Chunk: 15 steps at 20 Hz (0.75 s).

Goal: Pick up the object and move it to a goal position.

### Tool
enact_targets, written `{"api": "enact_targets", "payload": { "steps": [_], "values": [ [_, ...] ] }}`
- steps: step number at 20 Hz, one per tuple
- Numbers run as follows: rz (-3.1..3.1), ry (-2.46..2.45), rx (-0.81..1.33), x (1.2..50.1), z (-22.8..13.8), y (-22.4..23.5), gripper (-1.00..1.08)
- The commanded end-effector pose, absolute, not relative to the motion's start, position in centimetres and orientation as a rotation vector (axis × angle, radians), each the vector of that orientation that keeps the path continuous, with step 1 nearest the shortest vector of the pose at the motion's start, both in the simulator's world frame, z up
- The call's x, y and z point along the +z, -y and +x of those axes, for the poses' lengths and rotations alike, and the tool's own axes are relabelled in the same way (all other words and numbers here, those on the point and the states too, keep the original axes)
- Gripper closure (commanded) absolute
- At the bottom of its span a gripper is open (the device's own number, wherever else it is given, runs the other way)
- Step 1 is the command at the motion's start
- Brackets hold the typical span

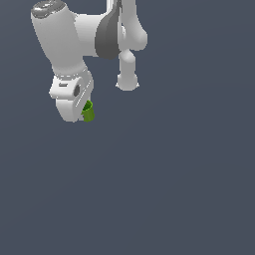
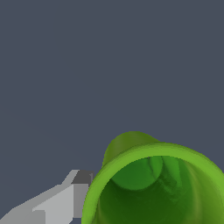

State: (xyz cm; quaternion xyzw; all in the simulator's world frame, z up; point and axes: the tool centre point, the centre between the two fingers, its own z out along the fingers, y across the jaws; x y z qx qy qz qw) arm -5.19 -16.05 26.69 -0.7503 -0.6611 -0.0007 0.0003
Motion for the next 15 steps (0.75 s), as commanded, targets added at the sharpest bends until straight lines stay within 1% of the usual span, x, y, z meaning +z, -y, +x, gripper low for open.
{"api": "enact_targets", "payload": {
  "steps": [1,8,15],
  "values": [
    [-2.355,2.078,-0.004,28.4,-5.7,17.5,1.08],
    [-2.357,2.077,-0.001,31.0,-6.3,20.0,1.08],
    [-2.357,2.077,0.000,31.1,-6.2,20.2,1.08]
  ]
}}
